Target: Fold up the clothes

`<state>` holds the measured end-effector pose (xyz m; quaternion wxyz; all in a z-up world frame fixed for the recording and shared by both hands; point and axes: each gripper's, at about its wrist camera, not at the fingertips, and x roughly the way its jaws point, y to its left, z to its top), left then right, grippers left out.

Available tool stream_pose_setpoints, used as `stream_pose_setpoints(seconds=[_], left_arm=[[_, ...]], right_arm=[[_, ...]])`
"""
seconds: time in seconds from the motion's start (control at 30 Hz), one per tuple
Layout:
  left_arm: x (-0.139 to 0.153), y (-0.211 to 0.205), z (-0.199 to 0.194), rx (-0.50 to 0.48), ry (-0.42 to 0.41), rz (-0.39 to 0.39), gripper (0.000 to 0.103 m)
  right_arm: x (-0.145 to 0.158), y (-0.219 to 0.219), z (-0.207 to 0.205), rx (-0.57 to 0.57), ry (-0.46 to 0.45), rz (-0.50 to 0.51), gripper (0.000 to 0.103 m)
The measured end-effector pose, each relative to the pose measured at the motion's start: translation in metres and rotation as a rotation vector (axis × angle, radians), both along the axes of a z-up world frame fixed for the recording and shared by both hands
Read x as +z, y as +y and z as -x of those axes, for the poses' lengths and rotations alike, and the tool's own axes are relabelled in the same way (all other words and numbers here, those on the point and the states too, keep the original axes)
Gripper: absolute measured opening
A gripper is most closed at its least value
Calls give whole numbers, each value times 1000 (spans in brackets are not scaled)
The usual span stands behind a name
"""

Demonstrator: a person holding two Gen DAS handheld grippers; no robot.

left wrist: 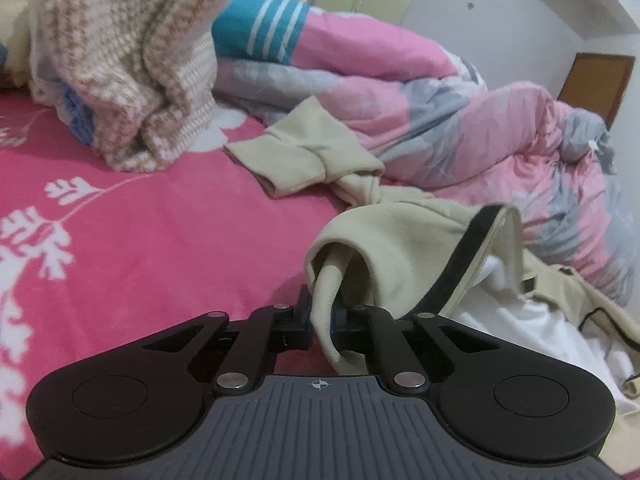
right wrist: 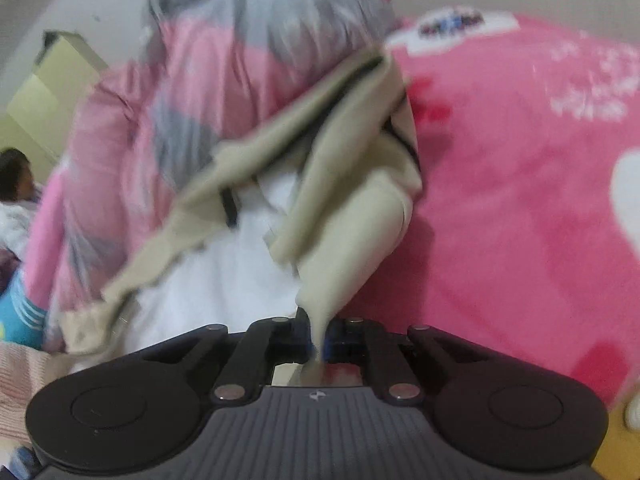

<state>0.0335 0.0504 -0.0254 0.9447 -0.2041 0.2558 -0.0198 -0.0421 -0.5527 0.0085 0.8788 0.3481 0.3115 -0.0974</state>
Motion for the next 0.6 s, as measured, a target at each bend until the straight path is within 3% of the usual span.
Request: stream_pose_setpoints(seconds=[0.13,0.23,0.3,0.37,0.47,0.53,0.6], left_arm=[[16,-4,37,-50,12,55,4],[15,-9,62,-81,54,99,4],[7,-16,72,-111,91,104,4],[-6,-28,77,-127,114,59,4],[-18,-36,80,-147,87,-14,7],[-15,-32,84,-181,70,-44,12],[-12,-24,90,-224,62,-50,26]], right_arm=[[33,-17,10,15,-37,30,5],[38,-28,12,14,-13,54,5],[24,-41,14,-6,25,42,5],[0,-55,13,-30,83,28,5],[-49,-68,4,-59,189,-51,5],[-59,-77,14,-82,139,-143,8],[-51,-82,30,-94,131,-192,21]])
